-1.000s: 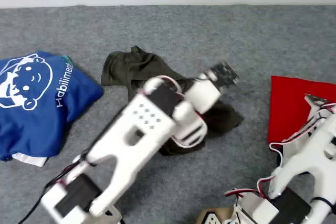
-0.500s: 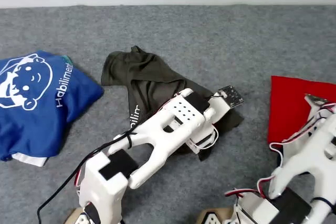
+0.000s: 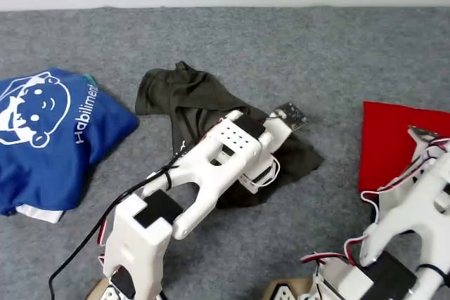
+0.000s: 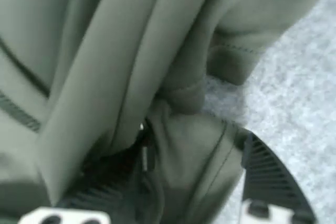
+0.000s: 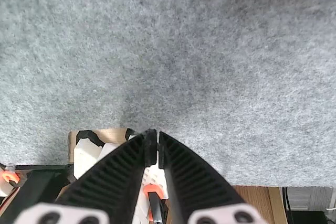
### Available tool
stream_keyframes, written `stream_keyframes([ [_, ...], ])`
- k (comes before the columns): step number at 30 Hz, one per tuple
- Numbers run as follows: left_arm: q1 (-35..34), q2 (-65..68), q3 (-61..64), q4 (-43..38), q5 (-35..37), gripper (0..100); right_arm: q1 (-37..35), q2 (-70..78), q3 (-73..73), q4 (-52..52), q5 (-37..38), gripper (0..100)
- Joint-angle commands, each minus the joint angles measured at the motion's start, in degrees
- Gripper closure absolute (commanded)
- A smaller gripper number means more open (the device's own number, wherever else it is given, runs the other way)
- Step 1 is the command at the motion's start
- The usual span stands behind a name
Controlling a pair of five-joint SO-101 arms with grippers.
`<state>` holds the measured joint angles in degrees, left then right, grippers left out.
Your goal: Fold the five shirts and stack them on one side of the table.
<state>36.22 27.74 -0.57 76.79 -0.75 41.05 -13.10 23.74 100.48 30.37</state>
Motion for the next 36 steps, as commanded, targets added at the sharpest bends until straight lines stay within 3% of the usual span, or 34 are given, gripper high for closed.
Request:
stream_keyframes([
  [1,0.0,0.6,-0.6,-0.9,-0.8,72,-0.5,-2.3,-0.5,2.2,-0.7,99.0],
  [10,1.3,2.5,-0.6,-0.6,-1.0,74,-0.5,-2.3,-0.5,2.2,-0.7,99.0],
  [14,3.7,2.6,-0.2,-0.9,-1.5,86,-0.5,-2.3,-0.5,2.2,-0.7,99.0],
  [17,5.0,1.8,-0.4,-0.1,-6.2,98,-0.5,-2.3,-0.5,2.2,-0.7,99.0],
  [20,4.8,-0.3,-2.6,5.3,-8.7,99,-0.5,-2.3,-0.5,2.2,-0.7,99.0],
  [30,-4.7,-24.4,-6.8,18.9,-12.7,99,-0.6,-2.3,-1.3,2.2,-0.3,99.0],
  [36,-14.0,-40.4,-6.8,22.3,-15.1,99,-3.7,-2.3,-7.6,2.3,-0.3,99.0],
])
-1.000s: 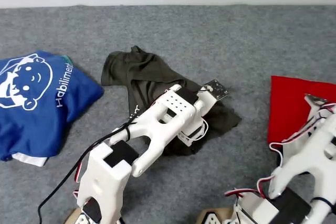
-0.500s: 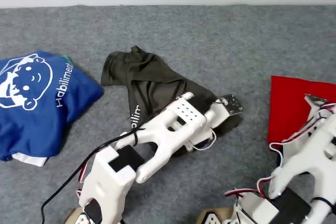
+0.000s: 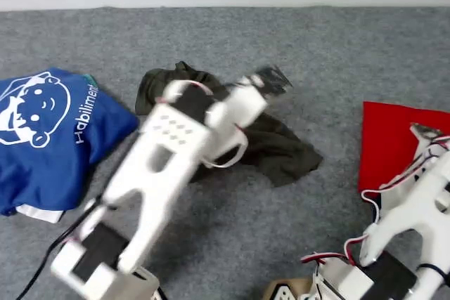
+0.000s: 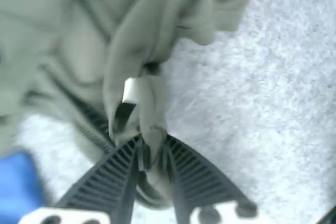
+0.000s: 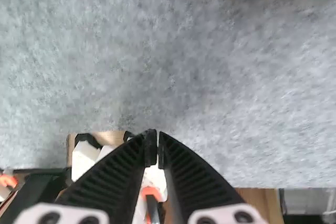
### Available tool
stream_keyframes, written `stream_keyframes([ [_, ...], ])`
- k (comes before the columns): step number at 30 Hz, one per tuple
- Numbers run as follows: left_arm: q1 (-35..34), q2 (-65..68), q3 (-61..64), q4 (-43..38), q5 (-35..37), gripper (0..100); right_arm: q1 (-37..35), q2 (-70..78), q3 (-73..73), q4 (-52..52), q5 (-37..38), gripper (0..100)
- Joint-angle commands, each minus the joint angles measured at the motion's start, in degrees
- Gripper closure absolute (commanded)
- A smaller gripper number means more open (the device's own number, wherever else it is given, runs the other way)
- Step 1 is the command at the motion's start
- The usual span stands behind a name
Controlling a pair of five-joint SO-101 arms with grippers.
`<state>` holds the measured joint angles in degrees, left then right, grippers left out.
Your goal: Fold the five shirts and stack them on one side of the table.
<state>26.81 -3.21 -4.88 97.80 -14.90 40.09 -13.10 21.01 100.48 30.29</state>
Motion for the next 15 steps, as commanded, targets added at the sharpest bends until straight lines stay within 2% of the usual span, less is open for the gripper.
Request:
stream_keyframes([
  [1,-6.8,-11.6,-2.5,1.3,-1.0,99,-4.5,-2.3,-5.5,2.3,-0.2,99.0],
  [5,-17.3,-19.7,-2.4,1.3,-1.0,99,-14.0,-2.3,-6.5,2.3,-0.2,99.0],
  [9,-26.9,-25.3,-2.2,1.3,-1.0,99,-27.0,-1.6,-6.6,2.2,0.9,99.0],
  [15,-38.1,-27.4,-1.6,1.4,-1.0,99,-43.7,-1.5,-6.2,-1.1,1.1,99.0],
])
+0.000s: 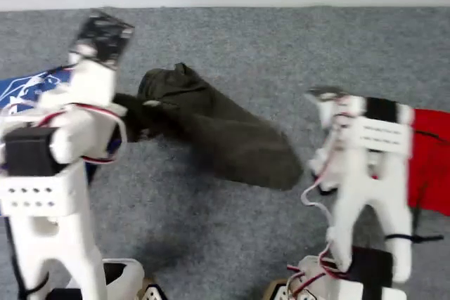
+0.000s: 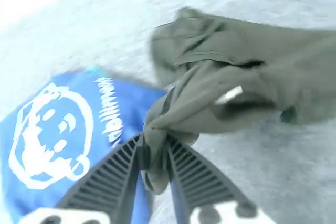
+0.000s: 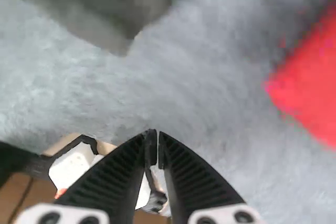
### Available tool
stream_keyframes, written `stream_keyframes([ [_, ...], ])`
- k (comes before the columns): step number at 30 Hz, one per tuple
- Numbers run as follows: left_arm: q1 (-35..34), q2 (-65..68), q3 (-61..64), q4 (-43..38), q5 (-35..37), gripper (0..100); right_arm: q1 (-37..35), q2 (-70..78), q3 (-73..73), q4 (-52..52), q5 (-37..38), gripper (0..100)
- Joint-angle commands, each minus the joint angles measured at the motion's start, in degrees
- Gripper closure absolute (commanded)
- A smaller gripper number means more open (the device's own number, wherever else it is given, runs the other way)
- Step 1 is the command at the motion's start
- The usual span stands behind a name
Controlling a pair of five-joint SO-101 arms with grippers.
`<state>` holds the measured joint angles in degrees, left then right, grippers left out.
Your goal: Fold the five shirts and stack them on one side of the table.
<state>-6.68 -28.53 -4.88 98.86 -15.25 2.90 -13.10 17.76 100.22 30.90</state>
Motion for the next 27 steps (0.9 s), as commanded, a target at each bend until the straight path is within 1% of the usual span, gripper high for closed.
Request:
stream_keyframes([
  [1,-5.5,-2.1,-0.6,0.4,-0.6,99,-8.4,-1.2,-2.9,-1.6,0.4,99.0],
  [6,-5.8,-2.1,8.0,-1.3,-0.6,99,-19.0,3.6,-3.1,-1.8,0.4,98.9],
  [12,-8.0,-2.5,20.8,-10.9,-0.4,99,-31.4,8.5,-5.1,-2.6,0.4,98.9],
  [14,-8.4,-2.5,23.2,-13.1,-0.4,99,-33.7,10.4,-6.1,-5.1,0.4,98.9],
  [18,-9.5,-2.5,23.5,-13.5,-0.3,99,-34.6,18.3,-7.2,-12.6,0.7,98.9],
  [21,-9.3,-2.5,23.4,-13.5,-0.3,99,-32.4,26.6,-10.6,-18.1,0.8,99.0],
  [27,-9.7,-3.4,22.4,-13.1,-0.3,99,-25.4,42.9,-29.2,-20.6,0.9,99.0],
])
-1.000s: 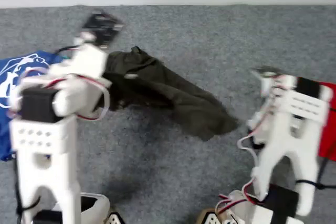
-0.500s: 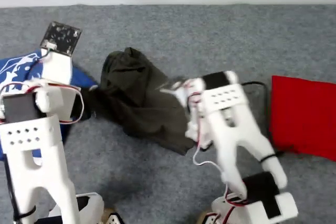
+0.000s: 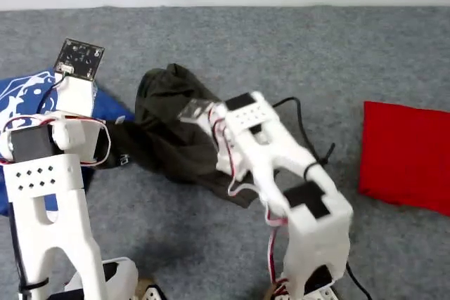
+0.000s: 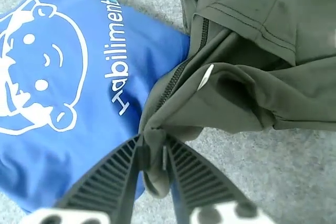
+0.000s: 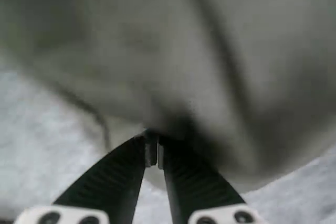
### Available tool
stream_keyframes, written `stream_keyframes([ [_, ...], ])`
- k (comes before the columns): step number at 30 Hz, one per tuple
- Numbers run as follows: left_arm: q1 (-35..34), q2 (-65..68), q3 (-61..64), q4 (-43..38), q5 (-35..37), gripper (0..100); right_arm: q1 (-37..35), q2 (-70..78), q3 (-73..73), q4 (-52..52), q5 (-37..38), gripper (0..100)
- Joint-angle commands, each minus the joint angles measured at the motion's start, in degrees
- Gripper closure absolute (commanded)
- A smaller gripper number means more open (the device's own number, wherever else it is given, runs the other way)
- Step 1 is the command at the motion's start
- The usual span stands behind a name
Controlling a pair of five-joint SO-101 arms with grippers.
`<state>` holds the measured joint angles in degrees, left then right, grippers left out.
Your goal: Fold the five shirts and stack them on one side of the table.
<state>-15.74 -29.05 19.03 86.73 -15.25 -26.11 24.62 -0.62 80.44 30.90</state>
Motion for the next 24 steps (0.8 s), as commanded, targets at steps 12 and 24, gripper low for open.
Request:
stream_keyframes([
  [12,-0.4,-18.0,-1.5,-1.1,-0.2,99,11.4,34.2,-62.9,0.5,0.9,99.0],
  [24,-0.3,-19.3,3.0,-1.4,-0.2,99,7.4,40.6,-94.2,22.6,0.7,99.0],
])
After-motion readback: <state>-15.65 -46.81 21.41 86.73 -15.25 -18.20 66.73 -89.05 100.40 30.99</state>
